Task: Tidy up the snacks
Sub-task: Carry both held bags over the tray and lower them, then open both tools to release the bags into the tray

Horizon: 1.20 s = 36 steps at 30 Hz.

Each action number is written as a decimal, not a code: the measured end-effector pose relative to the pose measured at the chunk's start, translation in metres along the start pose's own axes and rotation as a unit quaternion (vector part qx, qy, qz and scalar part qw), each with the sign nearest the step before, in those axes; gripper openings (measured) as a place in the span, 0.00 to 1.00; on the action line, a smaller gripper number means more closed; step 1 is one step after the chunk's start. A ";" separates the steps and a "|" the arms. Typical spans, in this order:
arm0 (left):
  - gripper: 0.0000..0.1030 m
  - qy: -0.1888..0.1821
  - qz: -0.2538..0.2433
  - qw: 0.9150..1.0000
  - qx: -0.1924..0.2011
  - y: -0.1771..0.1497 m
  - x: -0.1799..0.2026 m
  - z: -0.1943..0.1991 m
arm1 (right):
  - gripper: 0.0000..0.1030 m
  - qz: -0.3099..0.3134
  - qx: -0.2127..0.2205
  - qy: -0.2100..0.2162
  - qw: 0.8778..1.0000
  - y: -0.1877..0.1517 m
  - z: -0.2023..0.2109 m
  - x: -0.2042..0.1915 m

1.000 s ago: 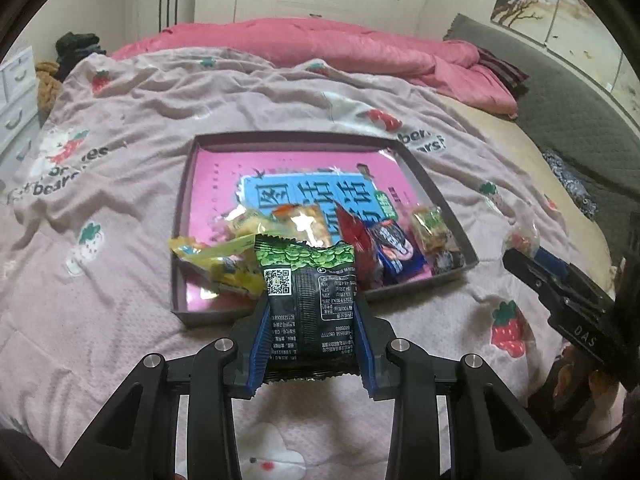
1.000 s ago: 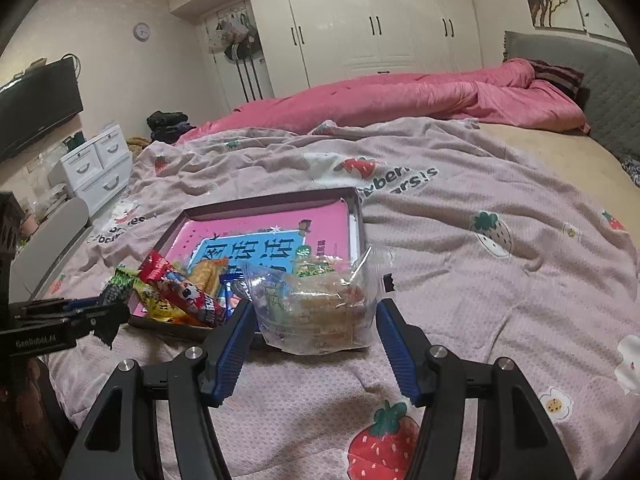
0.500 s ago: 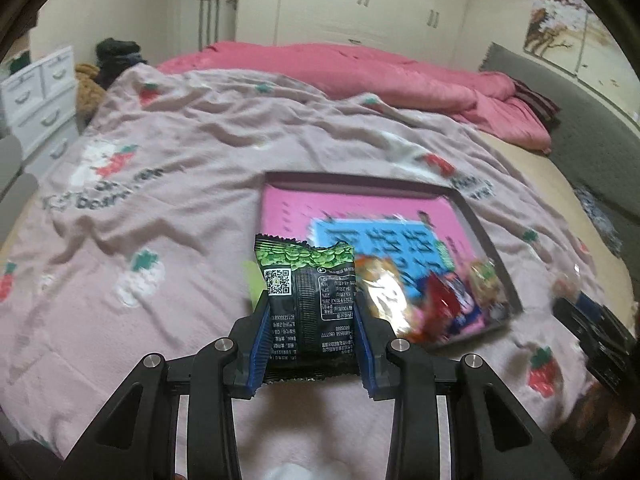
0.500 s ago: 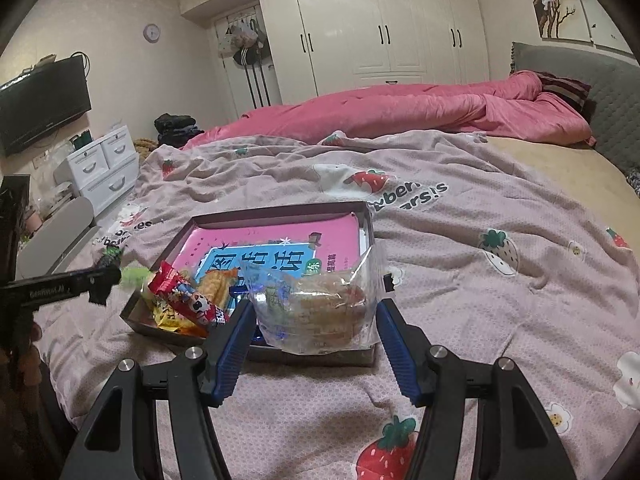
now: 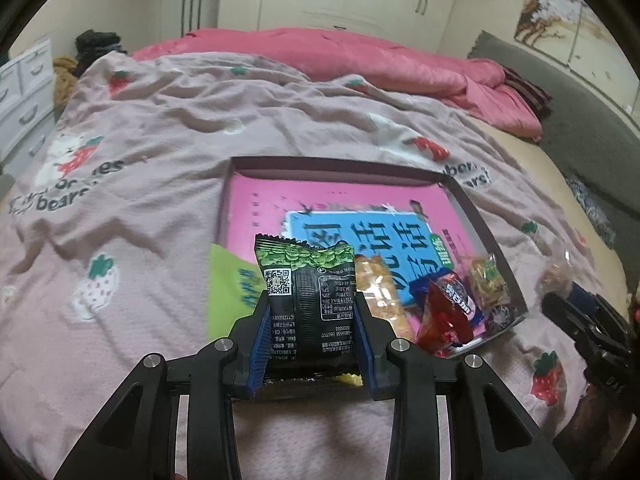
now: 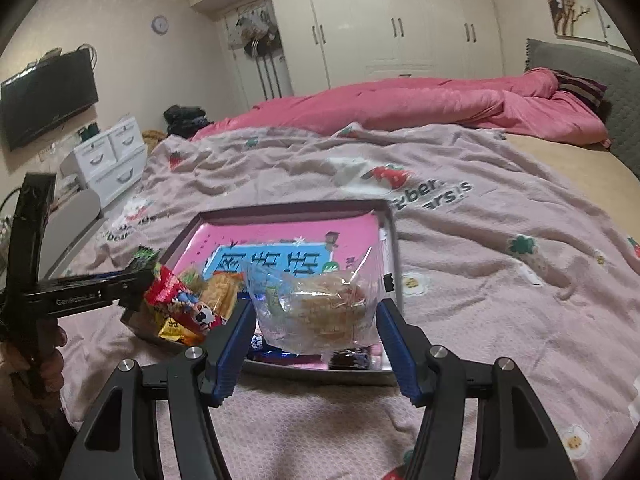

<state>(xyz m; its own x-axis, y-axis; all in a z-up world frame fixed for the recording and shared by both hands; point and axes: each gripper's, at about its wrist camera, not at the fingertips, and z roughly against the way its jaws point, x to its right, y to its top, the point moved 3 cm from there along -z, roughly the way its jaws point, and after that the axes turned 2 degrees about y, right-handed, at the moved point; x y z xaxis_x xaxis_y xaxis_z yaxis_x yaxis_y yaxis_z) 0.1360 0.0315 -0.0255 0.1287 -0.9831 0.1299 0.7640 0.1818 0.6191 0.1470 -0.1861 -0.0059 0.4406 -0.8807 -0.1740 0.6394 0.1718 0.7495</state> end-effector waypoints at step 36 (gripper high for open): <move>0.38 -0.003 -0.025 0.999 -0.026 -0.005 0.019 -0.029 | 0.63 0.101 -0.044 -0.015 0.994 -0.015 -0.043 -0.032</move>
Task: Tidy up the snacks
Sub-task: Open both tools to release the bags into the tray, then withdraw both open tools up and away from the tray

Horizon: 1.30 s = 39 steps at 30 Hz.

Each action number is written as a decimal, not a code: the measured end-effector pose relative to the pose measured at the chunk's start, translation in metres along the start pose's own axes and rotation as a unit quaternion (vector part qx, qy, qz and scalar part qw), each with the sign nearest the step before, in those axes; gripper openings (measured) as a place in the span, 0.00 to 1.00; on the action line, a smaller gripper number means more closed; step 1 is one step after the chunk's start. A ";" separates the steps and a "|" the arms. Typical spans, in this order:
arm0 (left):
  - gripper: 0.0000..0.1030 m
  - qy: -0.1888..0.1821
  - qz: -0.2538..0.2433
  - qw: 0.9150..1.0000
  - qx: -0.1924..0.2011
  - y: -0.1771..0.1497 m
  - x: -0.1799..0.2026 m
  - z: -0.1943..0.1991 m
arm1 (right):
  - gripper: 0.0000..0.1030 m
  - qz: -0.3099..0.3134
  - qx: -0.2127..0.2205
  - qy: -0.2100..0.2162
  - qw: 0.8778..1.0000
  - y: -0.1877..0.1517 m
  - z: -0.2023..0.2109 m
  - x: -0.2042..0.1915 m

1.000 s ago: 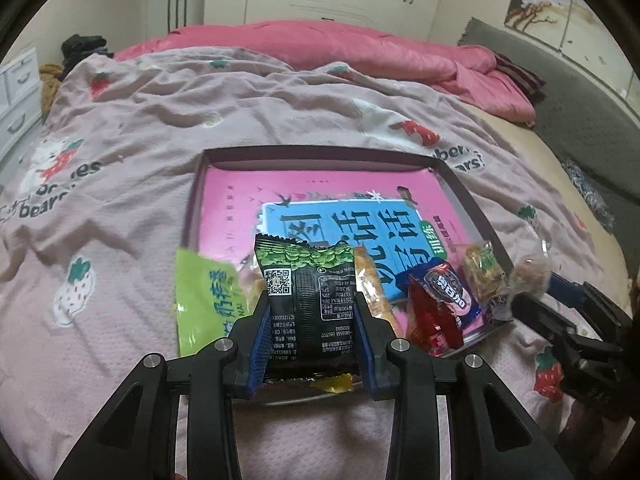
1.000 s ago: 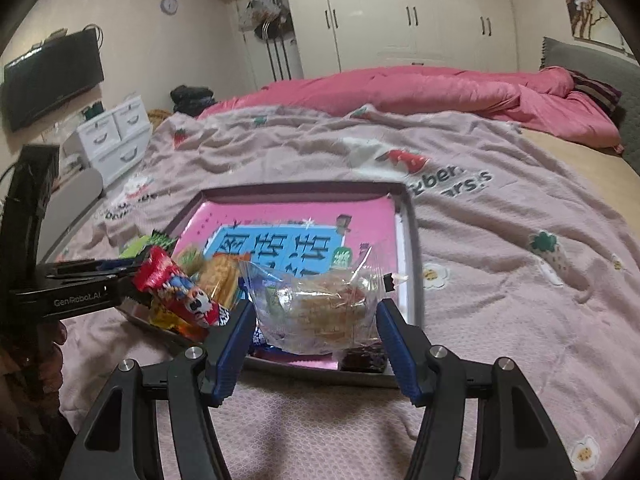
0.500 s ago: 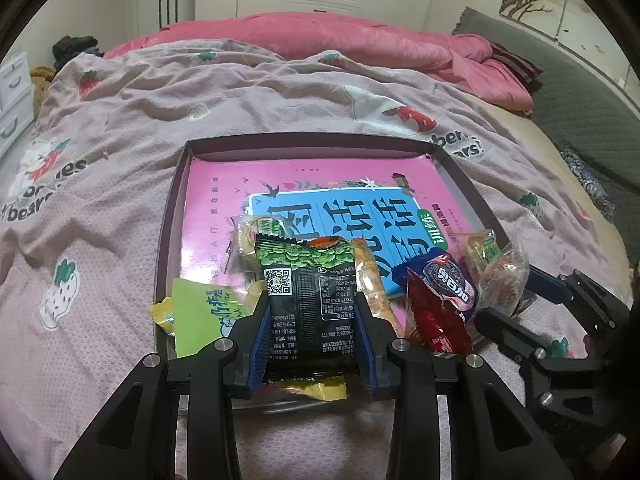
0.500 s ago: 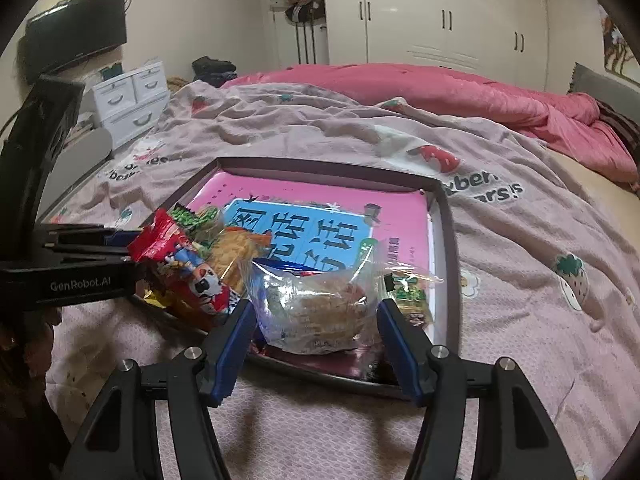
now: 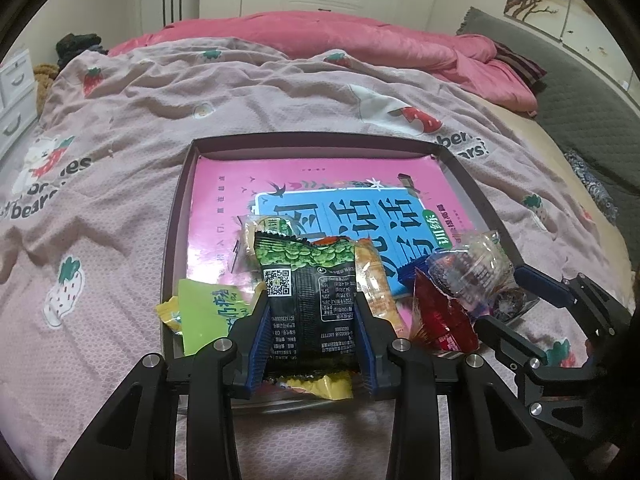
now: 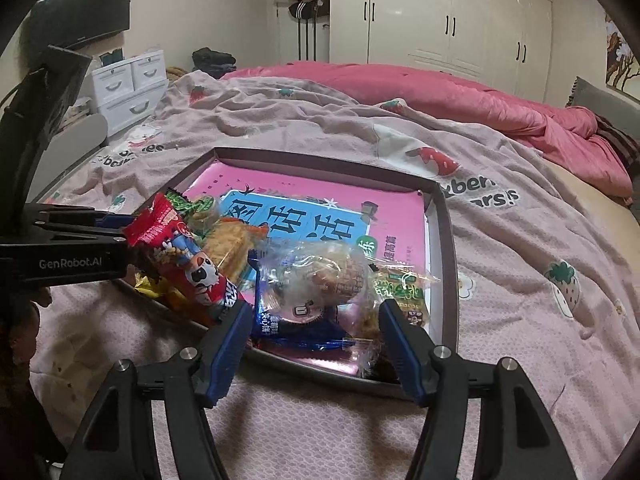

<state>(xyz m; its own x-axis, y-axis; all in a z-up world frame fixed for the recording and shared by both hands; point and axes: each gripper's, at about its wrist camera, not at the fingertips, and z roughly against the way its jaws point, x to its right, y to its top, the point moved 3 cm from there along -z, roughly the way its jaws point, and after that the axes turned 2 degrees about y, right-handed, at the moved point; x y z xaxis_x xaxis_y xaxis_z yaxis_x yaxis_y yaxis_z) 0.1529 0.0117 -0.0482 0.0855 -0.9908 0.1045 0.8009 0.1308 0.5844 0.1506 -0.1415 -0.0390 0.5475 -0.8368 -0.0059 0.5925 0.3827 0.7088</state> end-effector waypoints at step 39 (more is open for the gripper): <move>0.63 0.019 0.003 0.999 0.036 0.004 -0.005 0.051 | 0.74 -0.056 0.050 -0.033 0.997 0.004 0.057 0.014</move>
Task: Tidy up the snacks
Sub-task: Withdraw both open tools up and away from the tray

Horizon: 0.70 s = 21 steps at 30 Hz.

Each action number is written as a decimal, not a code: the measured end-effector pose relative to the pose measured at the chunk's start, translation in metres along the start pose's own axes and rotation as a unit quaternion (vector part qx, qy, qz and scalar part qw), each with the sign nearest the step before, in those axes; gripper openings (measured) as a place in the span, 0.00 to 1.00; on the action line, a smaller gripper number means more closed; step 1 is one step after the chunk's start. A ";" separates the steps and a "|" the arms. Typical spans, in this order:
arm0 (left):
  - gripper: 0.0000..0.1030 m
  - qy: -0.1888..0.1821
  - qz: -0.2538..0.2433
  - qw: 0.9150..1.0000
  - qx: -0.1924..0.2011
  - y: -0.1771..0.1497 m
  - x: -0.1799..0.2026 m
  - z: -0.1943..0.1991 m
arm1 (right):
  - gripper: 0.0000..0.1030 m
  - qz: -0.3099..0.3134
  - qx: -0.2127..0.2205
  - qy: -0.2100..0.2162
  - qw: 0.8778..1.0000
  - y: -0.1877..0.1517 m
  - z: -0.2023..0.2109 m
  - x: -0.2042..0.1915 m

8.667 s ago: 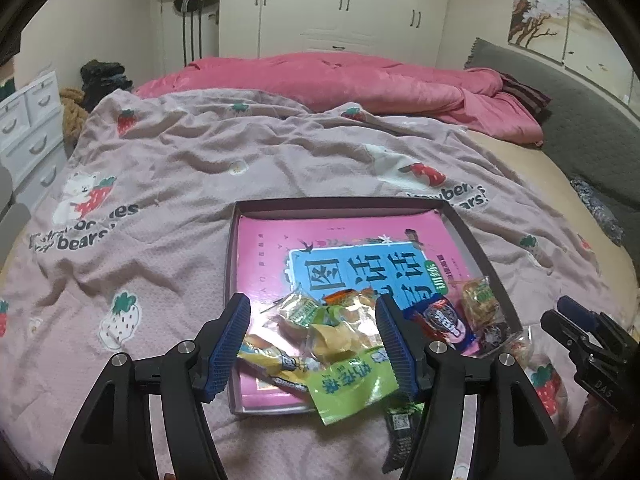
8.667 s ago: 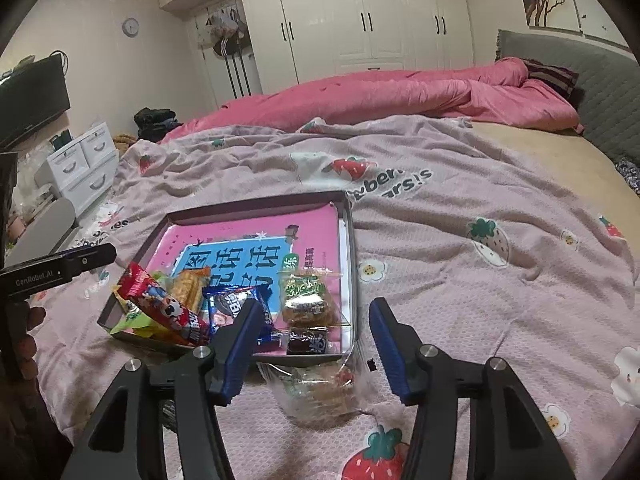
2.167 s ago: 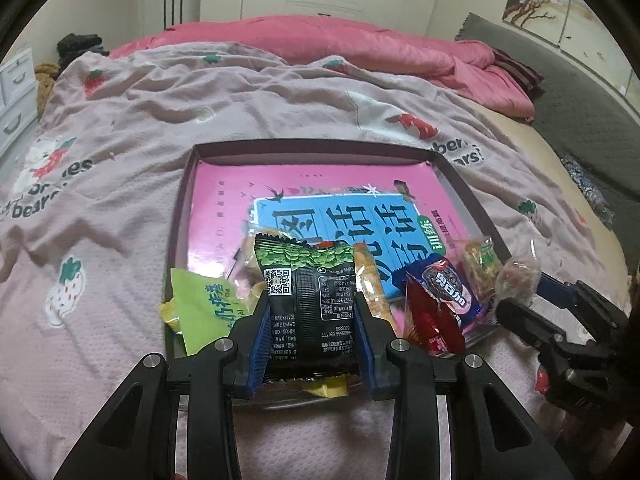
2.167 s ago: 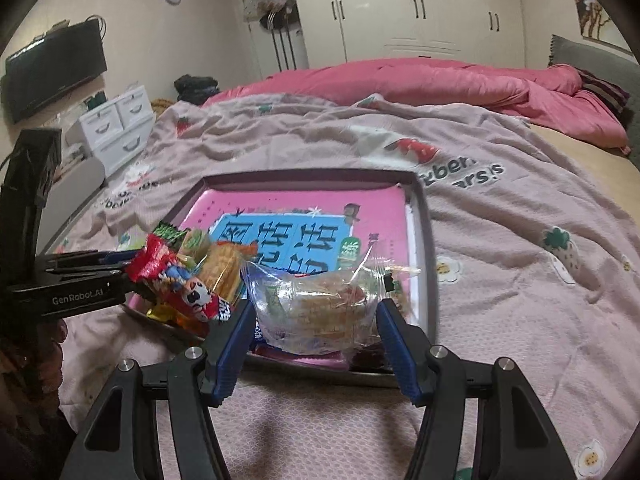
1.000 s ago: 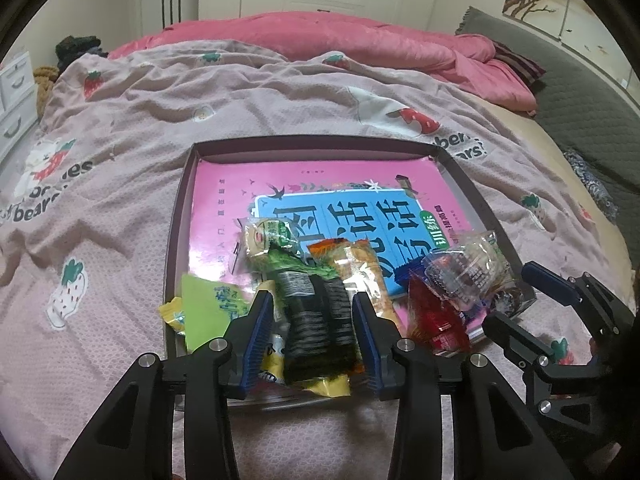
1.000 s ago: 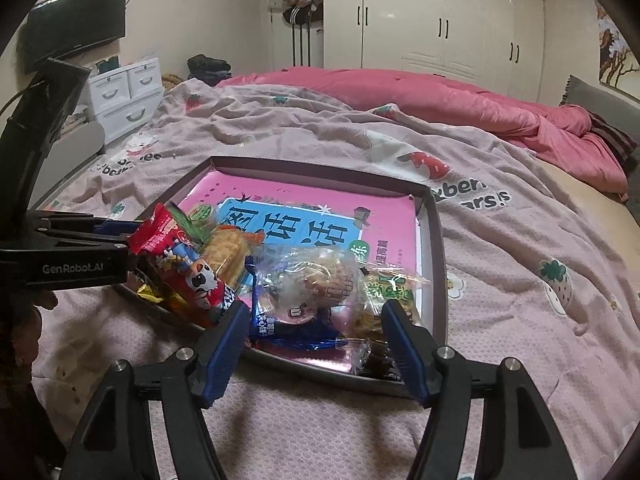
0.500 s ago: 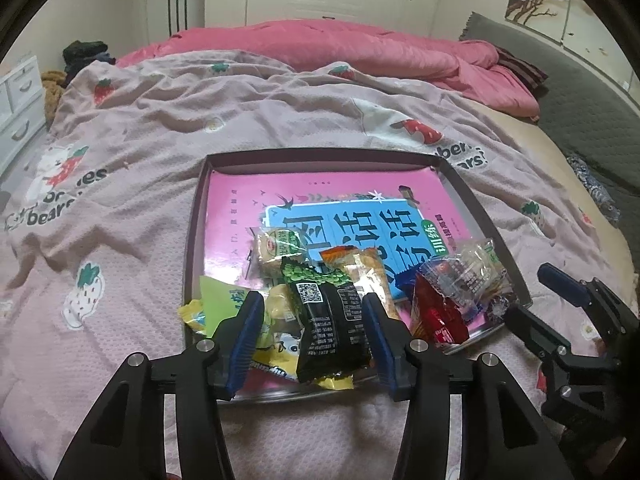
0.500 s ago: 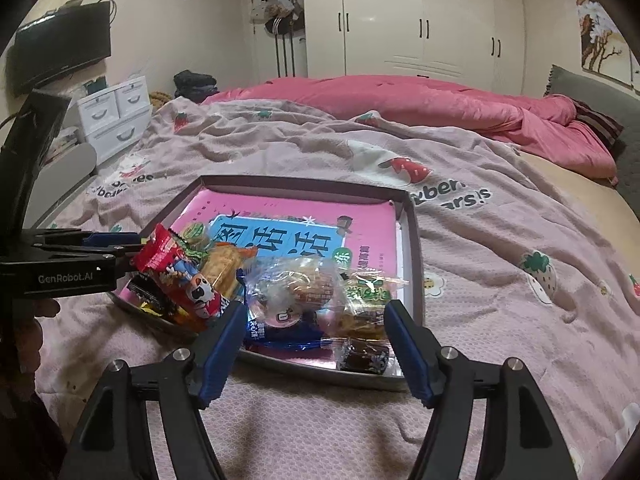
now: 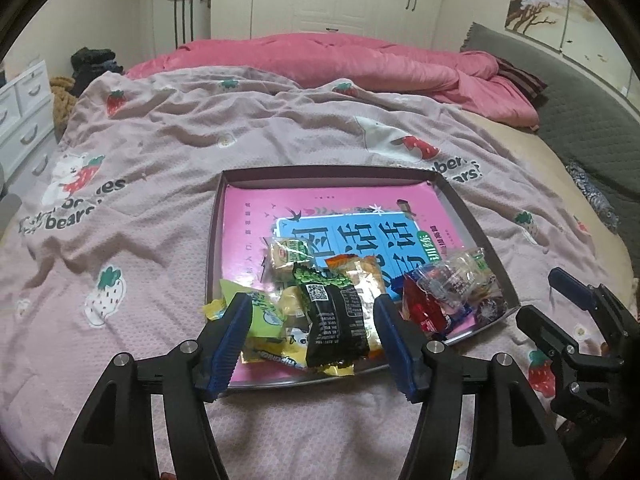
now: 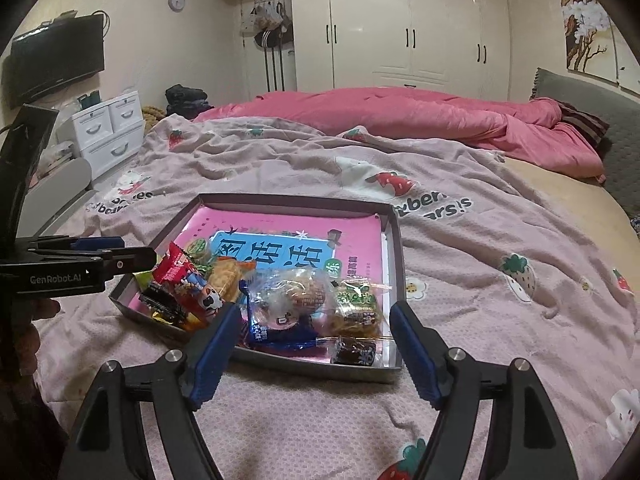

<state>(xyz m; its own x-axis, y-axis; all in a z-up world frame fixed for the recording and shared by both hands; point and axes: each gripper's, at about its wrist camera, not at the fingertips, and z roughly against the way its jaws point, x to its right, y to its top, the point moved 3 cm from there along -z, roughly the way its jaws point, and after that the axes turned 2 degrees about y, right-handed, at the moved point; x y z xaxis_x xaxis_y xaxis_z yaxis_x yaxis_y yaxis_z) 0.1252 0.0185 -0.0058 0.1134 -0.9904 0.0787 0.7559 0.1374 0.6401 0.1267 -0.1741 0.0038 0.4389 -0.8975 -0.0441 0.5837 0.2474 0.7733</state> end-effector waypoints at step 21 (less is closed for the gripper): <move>0.67 0.000 -0.018 1.000 0.019 -0.017 0.011 0.053 | 0.86 -0.026 0.030 -0.021 0.999 -0.001 0.049 -0.007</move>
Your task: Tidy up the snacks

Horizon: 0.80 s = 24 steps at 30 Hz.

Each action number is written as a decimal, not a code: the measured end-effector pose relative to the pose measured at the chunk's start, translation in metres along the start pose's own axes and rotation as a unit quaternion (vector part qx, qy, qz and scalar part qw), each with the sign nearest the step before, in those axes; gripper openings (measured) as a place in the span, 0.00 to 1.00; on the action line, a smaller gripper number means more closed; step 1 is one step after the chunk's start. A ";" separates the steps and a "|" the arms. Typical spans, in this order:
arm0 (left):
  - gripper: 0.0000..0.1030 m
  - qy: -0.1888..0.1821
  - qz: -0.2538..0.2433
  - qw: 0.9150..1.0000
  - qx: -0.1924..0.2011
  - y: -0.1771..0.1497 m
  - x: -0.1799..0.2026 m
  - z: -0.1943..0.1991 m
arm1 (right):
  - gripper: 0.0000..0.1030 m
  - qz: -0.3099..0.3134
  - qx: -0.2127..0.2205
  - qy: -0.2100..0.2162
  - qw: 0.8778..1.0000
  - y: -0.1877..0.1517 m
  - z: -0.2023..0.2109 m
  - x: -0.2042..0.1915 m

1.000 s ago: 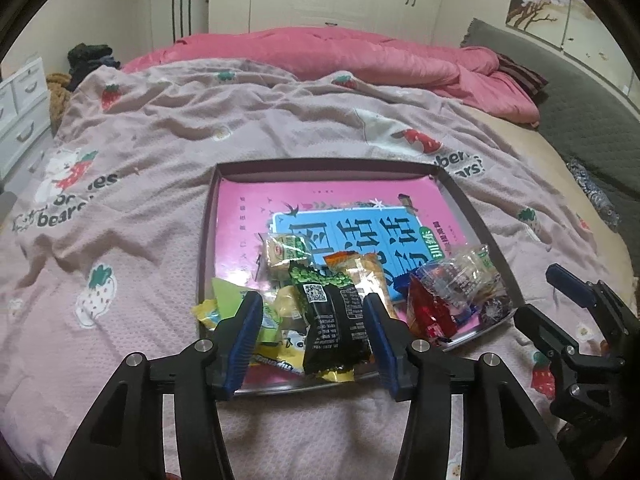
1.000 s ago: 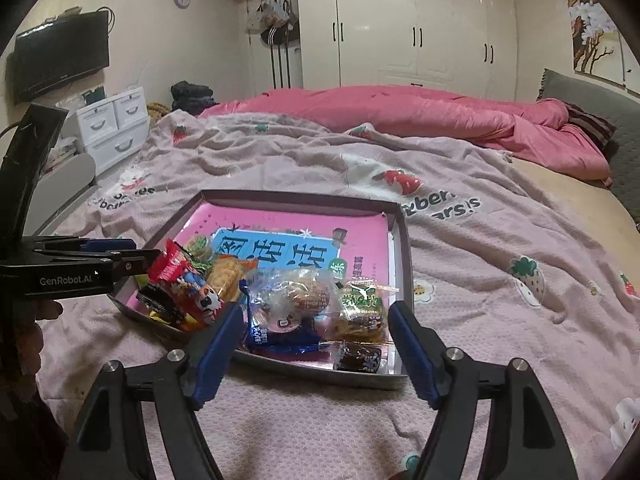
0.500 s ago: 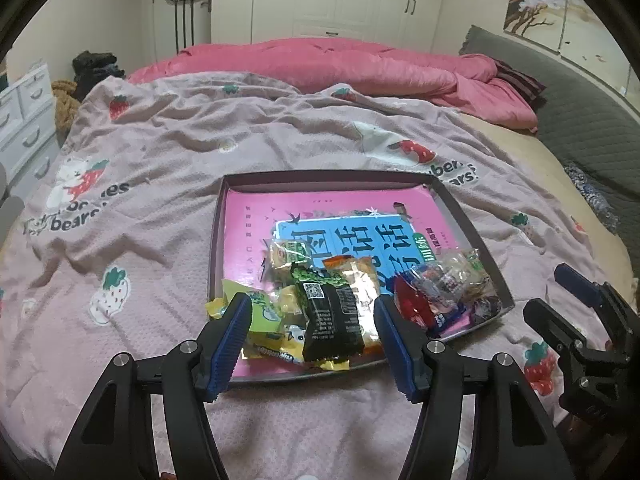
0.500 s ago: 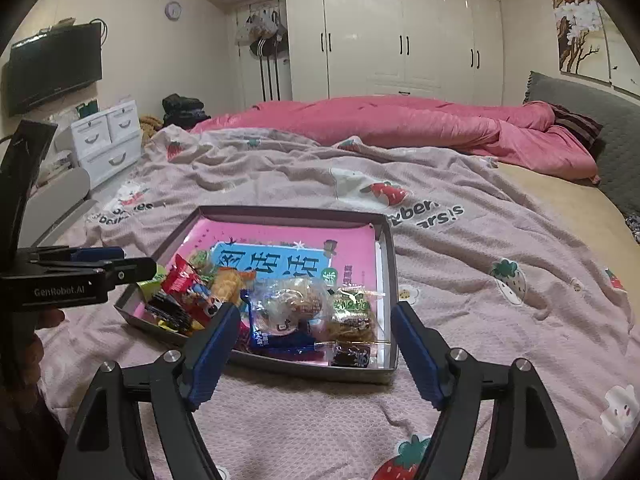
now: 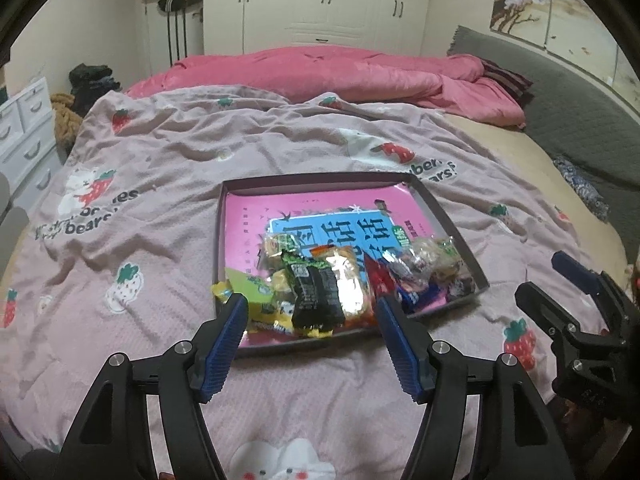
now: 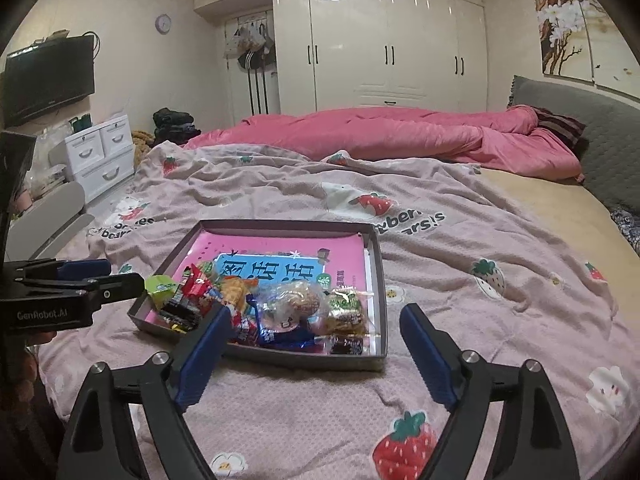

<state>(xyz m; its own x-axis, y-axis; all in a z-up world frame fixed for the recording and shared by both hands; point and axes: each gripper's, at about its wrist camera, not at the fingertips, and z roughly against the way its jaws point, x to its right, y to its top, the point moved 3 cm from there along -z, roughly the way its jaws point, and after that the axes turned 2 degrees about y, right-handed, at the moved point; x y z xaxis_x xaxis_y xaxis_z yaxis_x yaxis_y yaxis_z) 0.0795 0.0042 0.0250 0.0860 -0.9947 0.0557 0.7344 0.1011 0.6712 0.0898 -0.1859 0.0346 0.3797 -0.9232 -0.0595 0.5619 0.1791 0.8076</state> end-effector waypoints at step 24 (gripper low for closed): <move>0.67 0.012 0.010 0.998 -0.058 -0.062 0.008 0.021 | 0.95 -0.018 -0.060 -0.005 0.998 -0.035 0.018 -0.017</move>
<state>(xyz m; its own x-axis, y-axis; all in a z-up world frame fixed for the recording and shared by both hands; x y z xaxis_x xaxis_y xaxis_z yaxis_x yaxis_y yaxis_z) 0.0209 -0.0105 -0.0007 0.1164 -0.9920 0.0489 0.8054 0.1231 0.5798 0.0506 -0.1828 0.0181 0.3518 -0.9326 -0.0810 0.6595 0.1855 0.7284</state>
